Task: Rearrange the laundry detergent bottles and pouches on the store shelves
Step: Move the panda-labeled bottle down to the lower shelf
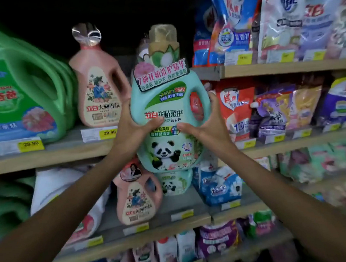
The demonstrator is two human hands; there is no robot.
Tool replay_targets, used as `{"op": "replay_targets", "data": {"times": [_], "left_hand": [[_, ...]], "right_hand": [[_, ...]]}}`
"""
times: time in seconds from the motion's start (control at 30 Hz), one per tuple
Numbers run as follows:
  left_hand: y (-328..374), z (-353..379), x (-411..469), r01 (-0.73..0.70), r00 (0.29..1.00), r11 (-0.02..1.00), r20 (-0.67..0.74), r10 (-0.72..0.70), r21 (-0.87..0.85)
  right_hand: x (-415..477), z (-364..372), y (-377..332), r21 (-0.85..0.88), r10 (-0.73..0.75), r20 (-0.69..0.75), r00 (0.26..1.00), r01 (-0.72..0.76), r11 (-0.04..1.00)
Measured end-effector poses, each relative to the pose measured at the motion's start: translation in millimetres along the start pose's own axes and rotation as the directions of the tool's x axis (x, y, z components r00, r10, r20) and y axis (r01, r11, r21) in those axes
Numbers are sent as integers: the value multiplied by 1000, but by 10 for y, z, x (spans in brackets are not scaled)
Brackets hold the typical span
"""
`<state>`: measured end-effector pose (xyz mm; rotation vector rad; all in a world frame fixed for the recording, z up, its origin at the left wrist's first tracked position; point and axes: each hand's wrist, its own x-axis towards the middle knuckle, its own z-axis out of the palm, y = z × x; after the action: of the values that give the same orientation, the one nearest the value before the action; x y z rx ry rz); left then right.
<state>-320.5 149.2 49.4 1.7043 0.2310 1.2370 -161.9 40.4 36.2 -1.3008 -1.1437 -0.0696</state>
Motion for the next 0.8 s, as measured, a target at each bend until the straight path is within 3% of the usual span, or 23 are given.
{"op": "replay_targets", "data": {"times": [0.07,0.2,0.4,0.67,0.8], "left_hand": [[-181,34,-230,23,999,1000,29,-23,5],[-619,101,-710,200,979,980,35,-200,24],[-1281,210,-1240,310,936,949,158,-315,54],[-2120,377,-1393,460,864,881,175,-472,107],[-2400,458,-1217,515,840,846,118,-530,135]], "right_hand": [[-276,-25,136,-36,58,16,998,-57,998],[-847,-29,504,-29,200,74,977,-199,980],[-1472,-28,1157,-25,359,143,922,-359,933],[-1629,-36,2006,-97,526,193,828,-517,851],[-1462,-3,2319,-106,569,202,797,-560,822]]}}
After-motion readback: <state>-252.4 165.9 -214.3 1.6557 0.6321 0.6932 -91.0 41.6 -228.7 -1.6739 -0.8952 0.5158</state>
